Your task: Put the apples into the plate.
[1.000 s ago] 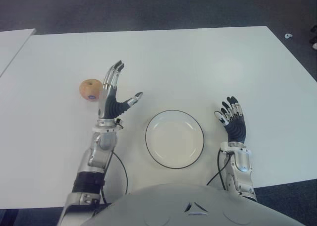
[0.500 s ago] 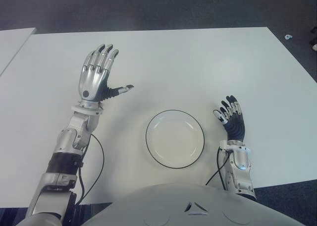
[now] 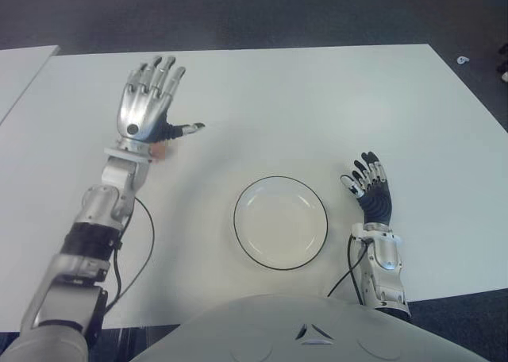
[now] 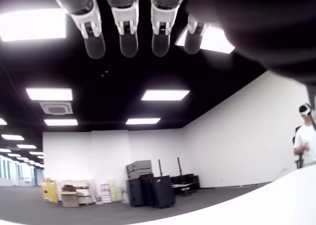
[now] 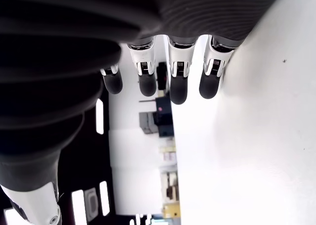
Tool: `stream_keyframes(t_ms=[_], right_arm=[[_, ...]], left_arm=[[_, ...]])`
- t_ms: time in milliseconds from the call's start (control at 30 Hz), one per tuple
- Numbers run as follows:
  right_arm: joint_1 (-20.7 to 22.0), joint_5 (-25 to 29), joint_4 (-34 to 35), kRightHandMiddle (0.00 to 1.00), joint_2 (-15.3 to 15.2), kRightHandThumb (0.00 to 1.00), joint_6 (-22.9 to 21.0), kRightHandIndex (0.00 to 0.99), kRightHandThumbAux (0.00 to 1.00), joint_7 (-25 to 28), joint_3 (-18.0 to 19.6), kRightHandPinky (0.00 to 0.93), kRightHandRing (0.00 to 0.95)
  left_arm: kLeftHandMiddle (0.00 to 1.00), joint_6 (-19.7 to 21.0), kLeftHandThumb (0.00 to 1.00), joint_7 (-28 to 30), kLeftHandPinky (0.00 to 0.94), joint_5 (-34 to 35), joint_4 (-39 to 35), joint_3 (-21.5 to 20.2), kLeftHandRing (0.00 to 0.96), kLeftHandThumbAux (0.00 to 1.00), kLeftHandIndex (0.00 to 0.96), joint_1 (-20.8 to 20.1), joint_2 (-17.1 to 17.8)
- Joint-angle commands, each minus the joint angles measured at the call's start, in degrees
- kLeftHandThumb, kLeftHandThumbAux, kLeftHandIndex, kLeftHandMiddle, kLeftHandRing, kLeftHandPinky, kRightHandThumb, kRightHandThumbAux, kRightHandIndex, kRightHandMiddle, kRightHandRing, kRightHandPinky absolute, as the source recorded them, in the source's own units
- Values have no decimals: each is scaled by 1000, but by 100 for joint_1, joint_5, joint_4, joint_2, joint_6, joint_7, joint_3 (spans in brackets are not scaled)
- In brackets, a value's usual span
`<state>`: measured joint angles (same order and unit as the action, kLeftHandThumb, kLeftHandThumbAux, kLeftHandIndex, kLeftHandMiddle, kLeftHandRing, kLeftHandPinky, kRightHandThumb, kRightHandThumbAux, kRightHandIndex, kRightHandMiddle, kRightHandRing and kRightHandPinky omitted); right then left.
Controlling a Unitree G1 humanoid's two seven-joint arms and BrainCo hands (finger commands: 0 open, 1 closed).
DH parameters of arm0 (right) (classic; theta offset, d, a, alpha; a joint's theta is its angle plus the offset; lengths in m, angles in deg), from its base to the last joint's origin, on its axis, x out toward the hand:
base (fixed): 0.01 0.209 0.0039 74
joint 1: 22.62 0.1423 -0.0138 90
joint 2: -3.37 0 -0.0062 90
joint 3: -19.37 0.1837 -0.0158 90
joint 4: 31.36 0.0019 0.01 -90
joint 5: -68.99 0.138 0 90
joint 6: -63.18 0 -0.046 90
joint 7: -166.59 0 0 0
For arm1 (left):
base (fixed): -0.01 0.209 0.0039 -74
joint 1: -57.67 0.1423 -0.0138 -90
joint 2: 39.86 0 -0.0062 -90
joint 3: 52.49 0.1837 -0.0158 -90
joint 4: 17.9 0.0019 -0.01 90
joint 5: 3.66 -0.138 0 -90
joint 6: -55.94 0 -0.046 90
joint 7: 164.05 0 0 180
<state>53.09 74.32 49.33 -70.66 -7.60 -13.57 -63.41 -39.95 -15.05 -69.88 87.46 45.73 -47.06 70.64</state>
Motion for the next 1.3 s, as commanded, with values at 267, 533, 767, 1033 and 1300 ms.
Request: stream_keyframes(t_ms=[267, 533, 767, 1033, 1300], right_arm=[[-251, 103, -939, 87, 23, 287, -388, 61, 734, 74, 129, 141, 97], [-221, 133, -1039, 97, 19, 294, -309, 72, 740, 76, 188, 175, 120], [-331, 95, -872, 111, 26, 307, -320, 83, 727, 24, 219, 194, 142], [-404, 188, -785, 110, -59, 322, -343, 84, 698, 132, 306, 171, 130], [-252, 343, -1171, 115, -115, 354, -86, 90, 685, 340, 463, 182, 130]], left_arm=[[76, 167, 270, -259, 0, -93, 1065, 578, 16, 303, 124, -474, 403], [96, 177, 274, -463, 4, 46, 1403, 715, 38, 316, 138, -557, 569], [116, 88, 288, -522, 32, 353, 1823, 627, 66, 318, 148, -478, 847], [133, 85, 281, -272, 48, 883, 1877, 549, 88, 325, 145, -94, 1046], [145, -158, 262, 252, 105, 1558, 2074, 394, 110, 347, 144, -14, 1335]])
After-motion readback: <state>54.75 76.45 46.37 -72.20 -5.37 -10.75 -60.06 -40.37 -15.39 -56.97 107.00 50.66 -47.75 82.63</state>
